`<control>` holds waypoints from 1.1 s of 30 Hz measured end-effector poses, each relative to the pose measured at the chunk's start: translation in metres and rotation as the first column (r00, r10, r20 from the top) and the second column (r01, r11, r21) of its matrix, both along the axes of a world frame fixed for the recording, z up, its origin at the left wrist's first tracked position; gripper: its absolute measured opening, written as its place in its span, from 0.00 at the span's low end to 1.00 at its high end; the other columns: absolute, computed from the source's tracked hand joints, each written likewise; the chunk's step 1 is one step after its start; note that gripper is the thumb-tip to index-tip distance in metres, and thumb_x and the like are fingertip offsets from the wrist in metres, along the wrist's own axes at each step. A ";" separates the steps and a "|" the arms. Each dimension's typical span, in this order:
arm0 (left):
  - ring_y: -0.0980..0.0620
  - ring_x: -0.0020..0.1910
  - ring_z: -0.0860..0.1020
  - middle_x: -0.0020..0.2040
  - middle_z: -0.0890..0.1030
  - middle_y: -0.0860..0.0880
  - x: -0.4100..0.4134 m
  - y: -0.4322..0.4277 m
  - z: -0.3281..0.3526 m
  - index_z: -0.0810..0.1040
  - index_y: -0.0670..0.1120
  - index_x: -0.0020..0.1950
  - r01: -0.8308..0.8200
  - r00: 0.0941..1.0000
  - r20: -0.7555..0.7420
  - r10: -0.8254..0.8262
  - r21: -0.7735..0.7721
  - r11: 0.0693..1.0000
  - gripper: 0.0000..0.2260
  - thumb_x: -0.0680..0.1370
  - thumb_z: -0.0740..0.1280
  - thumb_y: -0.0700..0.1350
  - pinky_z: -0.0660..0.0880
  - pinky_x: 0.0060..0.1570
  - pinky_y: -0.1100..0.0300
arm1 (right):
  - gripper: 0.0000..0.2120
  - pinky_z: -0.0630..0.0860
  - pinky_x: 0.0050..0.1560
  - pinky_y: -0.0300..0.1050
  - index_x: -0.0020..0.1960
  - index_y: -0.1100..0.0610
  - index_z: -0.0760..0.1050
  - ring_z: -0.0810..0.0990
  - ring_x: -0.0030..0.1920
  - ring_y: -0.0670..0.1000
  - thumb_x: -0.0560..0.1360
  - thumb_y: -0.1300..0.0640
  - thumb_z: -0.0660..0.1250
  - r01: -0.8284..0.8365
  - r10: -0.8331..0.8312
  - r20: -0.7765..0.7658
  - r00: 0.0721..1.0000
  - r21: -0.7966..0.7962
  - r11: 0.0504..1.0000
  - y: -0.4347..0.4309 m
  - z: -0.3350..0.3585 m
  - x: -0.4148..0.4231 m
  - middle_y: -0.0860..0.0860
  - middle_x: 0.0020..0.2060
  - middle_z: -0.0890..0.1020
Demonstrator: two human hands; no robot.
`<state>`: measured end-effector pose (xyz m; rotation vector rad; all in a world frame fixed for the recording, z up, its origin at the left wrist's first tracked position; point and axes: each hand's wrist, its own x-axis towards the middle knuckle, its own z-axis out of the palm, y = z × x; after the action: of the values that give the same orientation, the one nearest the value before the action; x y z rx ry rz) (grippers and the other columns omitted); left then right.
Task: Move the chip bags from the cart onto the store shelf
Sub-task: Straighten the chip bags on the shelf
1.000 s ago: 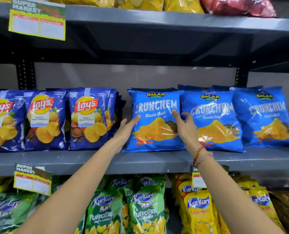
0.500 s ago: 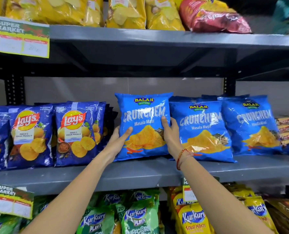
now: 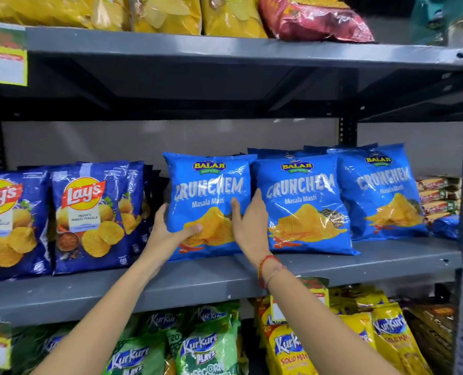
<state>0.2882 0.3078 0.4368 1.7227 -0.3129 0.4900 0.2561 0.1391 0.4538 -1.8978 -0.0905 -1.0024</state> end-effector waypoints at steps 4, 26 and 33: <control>0.46 0.68 0.65 0.69 0.67 0.43 -0.023 -0.014 0.004 0.59 0.48 0.72 -0.315 0.895 0.320 0.310 -0.037 0.948 0.36 0.69 0.74 0.47 0.63 0.68 0.49 | 0.31 0.58 0.67 0.39 0.76 0.61 0.54 0.64 0.71 0.56 0.79 0.49 0.60 0.167 -0.131 0.205 0.970 -0.170 0.971 -0.023 0.003 -0.028 0.59 0.71 0.67; 0.43 0.71 0.63 0.75 0.61 0.45 -0.011 -0.194 0.032 0.50 0.45 0.75 0.175 0.966 -0.203 -0.162 0.051 0.983 0.42 0.71 0.69 0.58 0.62 0.70 0.46 | 0.51 0.73 0.66 0.58 0.71 0.61 0.64 0.78 0.62 0.60 0.56 0.42 0.81 -0.279 0.433 -0.193 0.881 0.527 0.803 -0.218 0.002 0.012 0.59 0.64 0.78; 0.45 0.68 0.69 0.71 0.68 0.46 -0.010 -0.194 0.029 0.56 0.48 0.74 0.238 0.958 -0.139 -0.249 -0.090 0.967 0.40 0.68 0.72 0.56 0.68 0.67 0.45 | 0.28 0.83 0.46 0.46 0.59 0.55 0.76 0.86 0.47 0.51 0.62 0.50 0.79 -0.350 0.436 -0.077 0.896 0.480 0.804 -0.232 0.008 0.012 0.49 0.46 0.87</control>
<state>0.2784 0.1140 0.4654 1.6134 -0.3891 0.1880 0.2678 -0.0925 0.4621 -1.4434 -0.1255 -0.4987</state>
